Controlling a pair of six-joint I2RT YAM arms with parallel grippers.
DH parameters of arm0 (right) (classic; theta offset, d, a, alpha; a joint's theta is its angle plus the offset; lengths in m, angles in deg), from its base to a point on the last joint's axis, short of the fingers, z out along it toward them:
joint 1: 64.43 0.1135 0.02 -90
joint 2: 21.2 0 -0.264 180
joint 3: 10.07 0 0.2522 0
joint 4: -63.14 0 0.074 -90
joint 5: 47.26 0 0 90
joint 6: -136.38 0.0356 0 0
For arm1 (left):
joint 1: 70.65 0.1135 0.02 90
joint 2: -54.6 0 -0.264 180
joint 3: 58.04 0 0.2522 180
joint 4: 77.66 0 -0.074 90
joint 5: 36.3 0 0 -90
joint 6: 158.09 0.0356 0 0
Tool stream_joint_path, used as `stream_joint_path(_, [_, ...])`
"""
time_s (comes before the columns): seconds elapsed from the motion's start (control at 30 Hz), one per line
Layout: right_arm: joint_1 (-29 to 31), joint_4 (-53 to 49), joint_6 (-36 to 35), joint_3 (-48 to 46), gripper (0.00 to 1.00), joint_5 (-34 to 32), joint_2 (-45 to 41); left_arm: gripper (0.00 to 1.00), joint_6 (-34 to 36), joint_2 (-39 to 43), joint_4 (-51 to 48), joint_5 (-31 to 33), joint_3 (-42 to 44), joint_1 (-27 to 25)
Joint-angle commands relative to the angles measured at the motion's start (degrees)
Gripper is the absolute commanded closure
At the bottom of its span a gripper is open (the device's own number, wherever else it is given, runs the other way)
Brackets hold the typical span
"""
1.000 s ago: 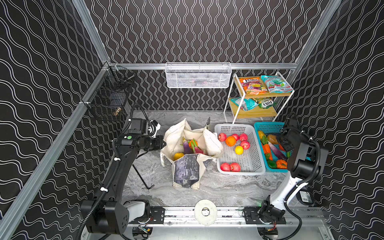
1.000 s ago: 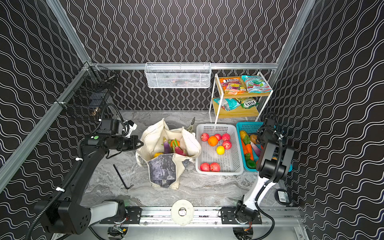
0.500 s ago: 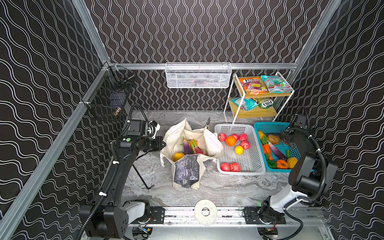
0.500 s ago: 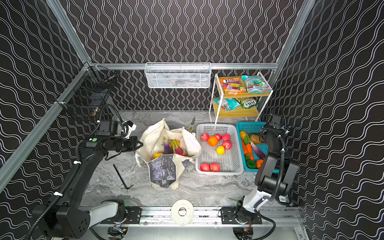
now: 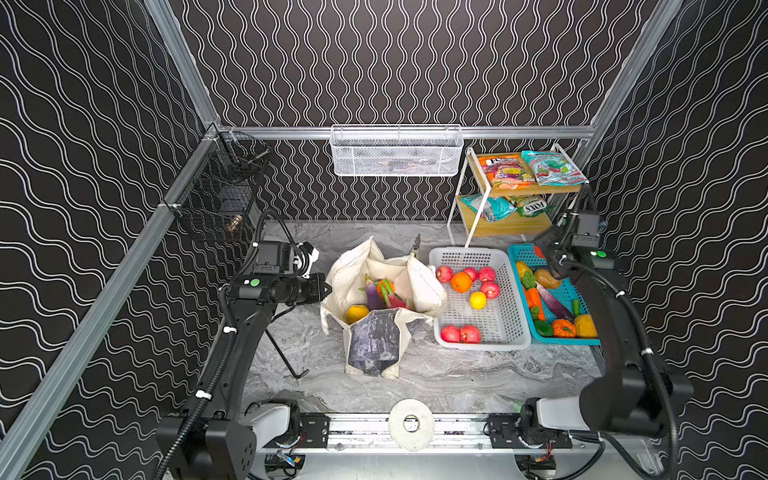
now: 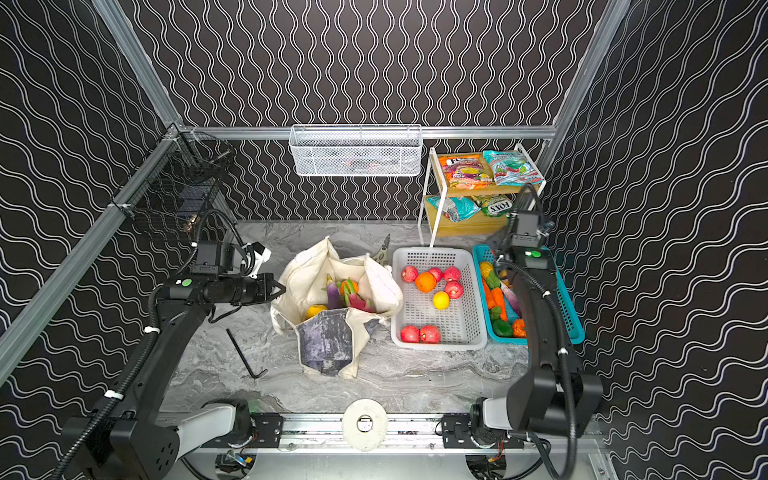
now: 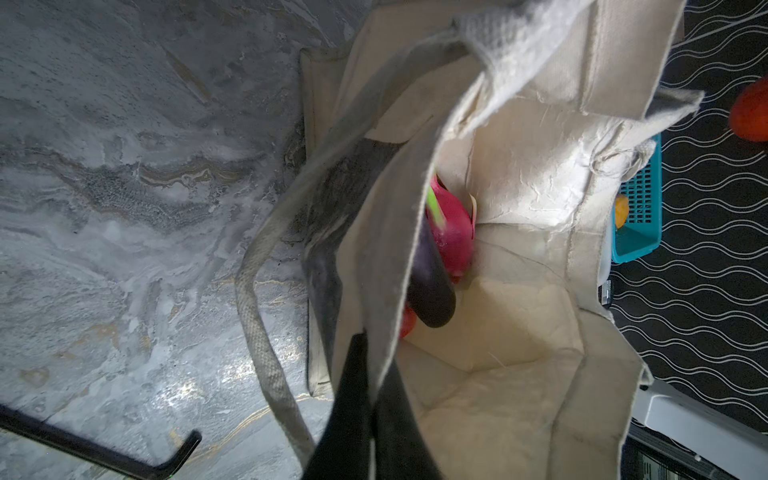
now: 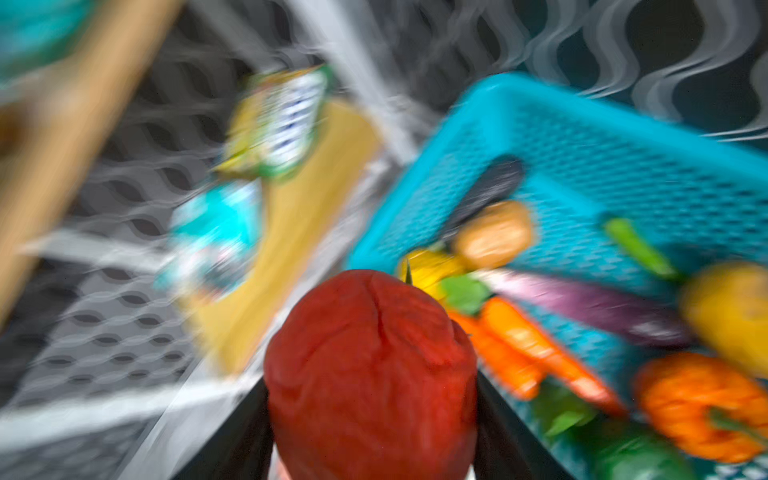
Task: Place the food into the grocery bag and tie it
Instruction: 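Carry the red tomato over the tote bag with the right gripper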
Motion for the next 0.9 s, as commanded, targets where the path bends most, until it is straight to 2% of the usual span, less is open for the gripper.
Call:
stream_joint_path(0.0, [6.5,-3.23,0.4,1.84,0.36,-2.48,-3.07,1.0,0.08,0.46,0.3,-0.38,-0.38,0.08])
stream_joint_path(0.2, [21.44,-3.23,0.77,2.38,0.36,-5.56,-9.37,1.0,0.24,0.74,-0.1,0.21,-0.44,0.08])
stream_joint_path(0.37, [34.28,-1.44,1.94,2.09,0.36,-6.32,-10.72,1.0,0.17,0.91,-0.11,0.52,-0.52,0.08])
stream_joint_path(0.6, [49.18,2.33,1.0,3.76,0.36,-6.12,-4.66,1.0,-0.23,1.79,0.01,0.7,0.44,0.08])
stream_joint_path(0.87, [58.88,8.18,-1.41,6.3,0.35,-1.75,5.28,1.0,-0.1,1.53,-0.49,-0.09,-0.01,0.08])
